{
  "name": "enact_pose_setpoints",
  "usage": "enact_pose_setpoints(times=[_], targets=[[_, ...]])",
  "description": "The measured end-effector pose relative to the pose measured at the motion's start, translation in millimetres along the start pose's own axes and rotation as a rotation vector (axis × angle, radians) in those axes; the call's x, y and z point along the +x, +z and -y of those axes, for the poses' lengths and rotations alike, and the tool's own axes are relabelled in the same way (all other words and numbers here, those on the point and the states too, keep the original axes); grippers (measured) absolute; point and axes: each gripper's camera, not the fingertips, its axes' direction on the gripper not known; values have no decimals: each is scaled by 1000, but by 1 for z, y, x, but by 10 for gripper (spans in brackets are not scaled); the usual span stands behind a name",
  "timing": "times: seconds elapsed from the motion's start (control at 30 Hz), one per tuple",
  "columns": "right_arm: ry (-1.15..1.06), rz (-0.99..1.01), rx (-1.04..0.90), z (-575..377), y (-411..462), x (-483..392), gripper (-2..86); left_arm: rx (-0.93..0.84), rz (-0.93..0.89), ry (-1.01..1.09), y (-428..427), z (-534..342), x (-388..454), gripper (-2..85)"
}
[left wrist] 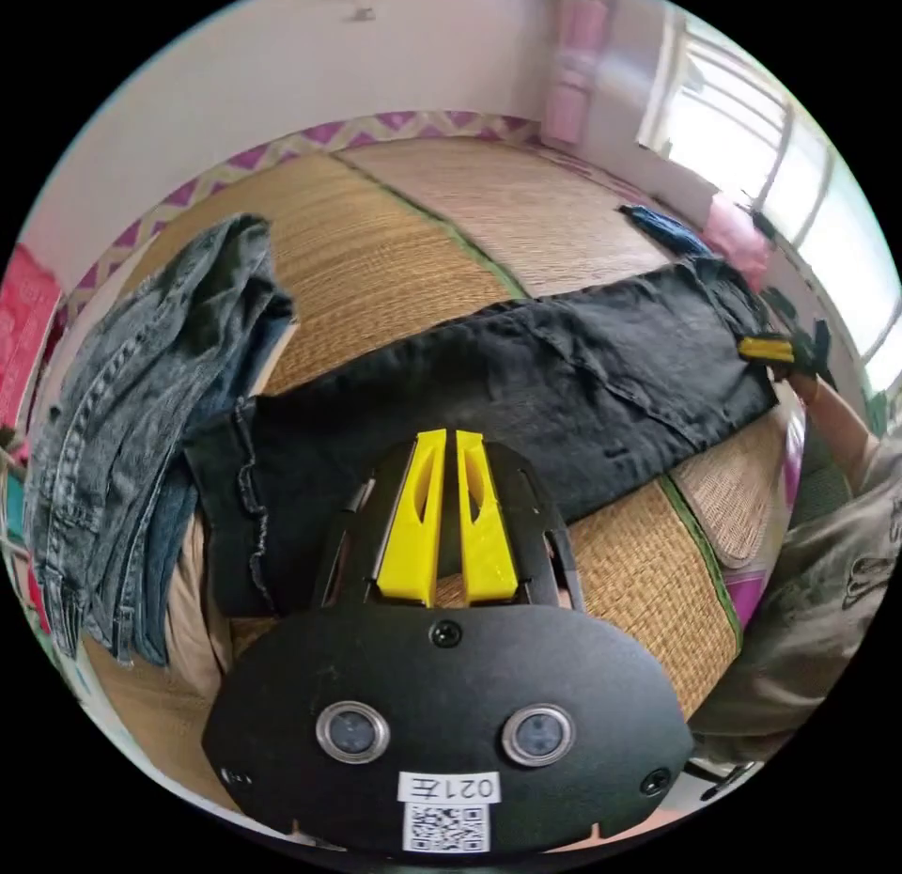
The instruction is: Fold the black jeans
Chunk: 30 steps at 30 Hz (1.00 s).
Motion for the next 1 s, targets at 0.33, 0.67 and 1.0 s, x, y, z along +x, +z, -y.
enact_pose_setpoints(times=[0.33, 0.67, 1.0], targets=[[152, 167, -4, 4, -9, 18, 2, 319, 199, -429, -119, -135, 5, -9], [541, 356, 161, -39, -48, 33, 69, 350, -233, -914, -112, -254, 1, 110], [658, 288, 266, -127, -104, 5, 71, 488, -185, -1038, -124, -245, 13, 69]])
